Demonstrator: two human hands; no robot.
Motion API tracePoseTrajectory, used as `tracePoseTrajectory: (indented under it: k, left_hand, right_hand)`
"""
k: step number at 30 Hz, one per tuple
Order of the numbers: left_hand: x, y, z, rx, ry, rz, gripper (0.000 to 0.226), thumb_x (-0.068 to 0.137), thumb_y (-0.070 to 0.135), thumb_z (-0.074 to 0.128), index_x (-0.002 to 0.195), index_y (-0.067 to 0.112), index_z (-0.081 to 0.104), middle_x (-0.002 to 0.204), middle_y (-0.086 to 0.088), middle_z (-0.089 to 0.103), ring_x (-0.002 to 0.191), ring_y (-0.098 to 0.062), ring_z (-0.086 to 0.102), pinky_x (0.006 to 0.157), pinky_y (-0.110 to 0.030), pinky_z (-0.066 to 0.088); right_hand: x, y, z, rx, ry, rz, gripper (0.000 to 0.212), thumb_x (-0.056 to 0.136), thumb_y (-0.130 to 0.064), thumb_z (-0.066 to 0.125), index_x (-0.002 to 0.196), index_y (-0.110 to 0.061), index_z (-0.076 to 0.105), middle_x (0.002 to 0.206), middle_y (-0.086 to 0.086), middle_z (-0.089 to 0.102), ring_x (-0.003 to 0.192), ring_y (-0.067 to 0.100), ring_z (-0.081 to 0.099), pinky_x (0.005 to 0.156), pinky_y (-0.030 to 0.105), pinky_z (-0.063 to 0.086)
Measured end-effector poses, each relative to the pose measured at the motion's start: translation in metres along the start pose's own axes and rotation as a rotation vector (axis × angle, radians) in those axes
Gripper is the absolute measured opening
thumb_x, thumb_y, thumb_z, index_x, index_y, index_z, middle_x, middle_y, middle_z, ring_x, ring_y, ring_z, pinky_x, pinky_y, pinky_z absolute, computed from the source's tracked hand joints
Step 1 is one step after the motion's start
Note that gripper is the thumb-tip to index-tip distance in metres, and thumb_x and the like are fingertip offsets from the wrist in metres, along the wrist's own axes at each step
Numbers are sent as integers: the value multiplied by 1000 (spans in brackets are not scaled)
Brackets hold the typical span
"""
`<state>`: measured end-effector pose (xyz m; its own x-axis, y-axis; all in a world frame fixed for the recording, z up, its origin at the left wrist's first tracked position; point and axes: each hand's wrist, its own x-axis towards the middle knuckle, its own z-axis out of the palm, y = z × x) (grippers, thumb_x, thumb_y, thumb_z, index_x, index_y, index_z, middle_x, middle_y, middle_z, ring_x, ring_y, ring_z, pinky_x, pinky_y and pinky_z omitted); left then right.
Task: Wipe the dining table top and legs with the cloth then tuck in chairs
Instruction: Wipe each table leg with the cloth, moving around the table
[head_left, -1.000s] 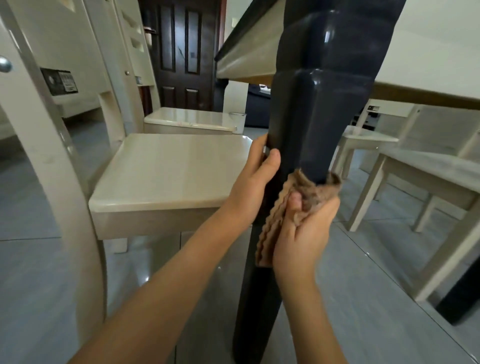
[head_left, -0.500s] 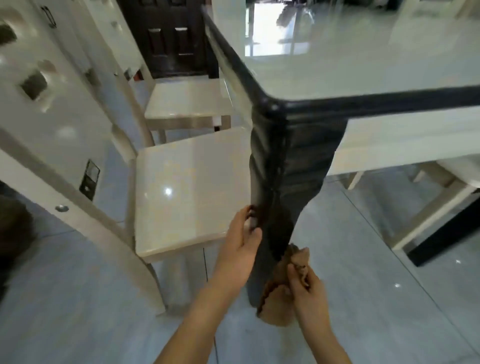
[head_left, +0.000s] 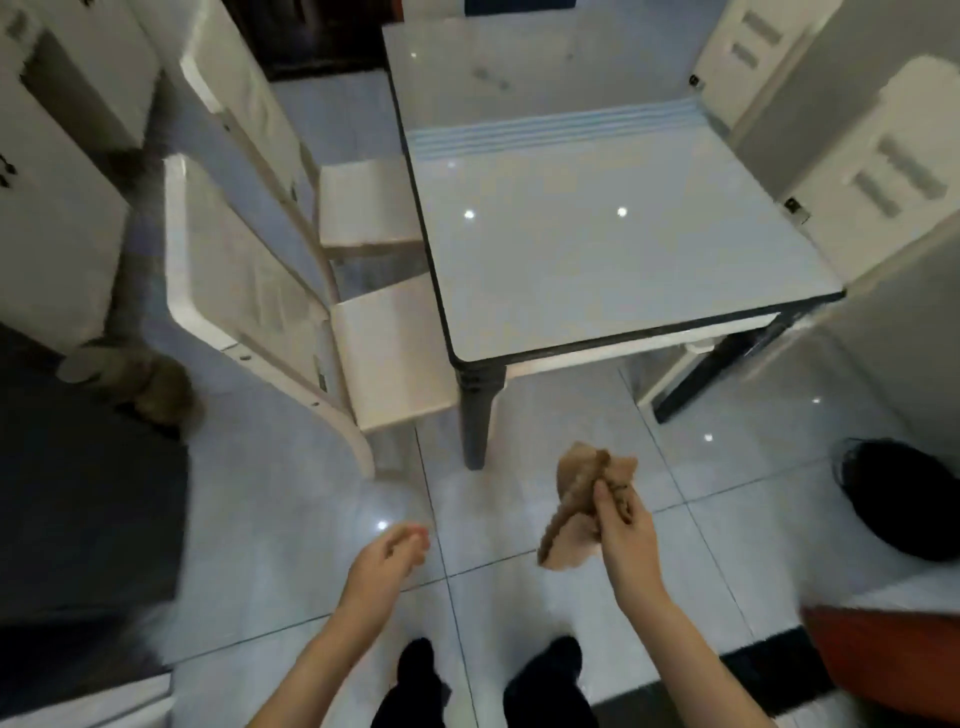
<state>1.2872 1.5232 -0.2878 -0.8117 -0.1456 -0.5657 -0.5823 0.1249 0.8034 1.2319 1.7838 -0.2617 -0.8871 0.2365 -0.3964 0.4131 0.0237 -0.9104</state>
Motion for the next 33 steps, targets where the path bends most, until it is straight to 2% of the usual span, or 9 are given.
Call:
tracePoseTrajectory:
  k: [2, 5, 9, 13, 17, 23, 26, 29, 33]
  left_hand:
    - [-23, 5, -13, 29, -25, 56, 15, 92, 19, 53, 93, 19, 68, 90, -8, 70, 84, -25, 64, 76, -29, 49]
    - [-37, 4, -28, 84, -52, 97, 24, 97, 8, 46, 93, 17, 68, 91, -12, 69, 84, -27, 64, 77, -34, 48]
    - [-44, -10, -44, 107, -180, 80, 22, 97, 8, 45, 94, 11, 67, 89, -13, 67, 80, -28, 61, 77, -35, 46]
    - [-38, -21, -59, 264, -317, 72, 24, 98, 13, 46, 92, 11, 69, 89, -10, 72, 84, -30, 64, 76, -34, 49]
    - [-26, -13, -45, 391, -444, 84, 23, 98, 13, 46, 91, 11, 68, 91, -11, 69, 83, -28, 62, 74, -32, 47]
    - [-41, 4, 42, 460, -617, 129, 21, 97, 8, 48, 88, 7, 67, 85, -13, 67, 76, -24, 61, 73, -32, 47]
    - [-60, 0, 108, 492, -696, 112, 24, 96, 6, 48, 83, 12, 67, 82, -11, 66, 73, -24, 59, 72, -32, 45]
    - [-84, -10, 174, 483, -726, 72, 22, 97, 6, 46, 85, 9, 65, 83, -12, 65, 72, -23, 59, 70, -30, 46]
    - [-115, -19, 240, 477, -703, 34, 21, 97, 7, 46, 87, 12, 64, 82, -11, 65, 73, -25, 61, 70, -31, 46]
  right_hand:
    - [-38, -14, -17, -1, 27, -26, 17, 98, -25, 52, 101, -13, 63, 93, 3, 68, 87, 14, 65, 69, 16, 53]
    - [-83, -15, -31, 48, 128, 5, 29, 93, -45, 55, 95, -17, 63, 87, 0, 68, 84, 13, 65, 72, 19, 51]
    - [-142, 19, -42, 154, 426, 112, 18, 99, -32, 49, 90, -23, 60, 92, 0, 65, 85, 12, 59, 85, 32, 45]
    - [-211, 70, -55, 366, 770, 298, 16, 98, -31, 54, 89, -21, 64, 90, 4, 66, 90, 24, 61, 95, 45, 47]
    - [-279, 111, -70, 574, 1020, 356, 12, 98, -25, 55, 100, -17, 64, 98, 6, 65, 91, 21, 60, 94, 43, 47]
    - [-360, 166, -106, 693, 1327, 487, 38, 96, -32, 58, 127, -10, 56, 106, 11, 60, 104, 29, 57, 101, 49, 45]
    - [-382, 192, -131, 765, 1423, 537, 30, 94, -33, 59, 119, -15, 56, 101, 10, 60, 112, 36, 57, 100, 50, 45]
    - [-390, 208, -165, 807, 1435, 555, 25, 95, -31, 59, 115, -17, 55, 115, 18, 61, 108, 33, 57, 100, 49, 45]
    - [-385, 211, -227, 843, 1377, 550, 36, 98, -26, 53, 129, -7, 52, 118, 16, 57, 107, 30, 54, 104, 49, 42]
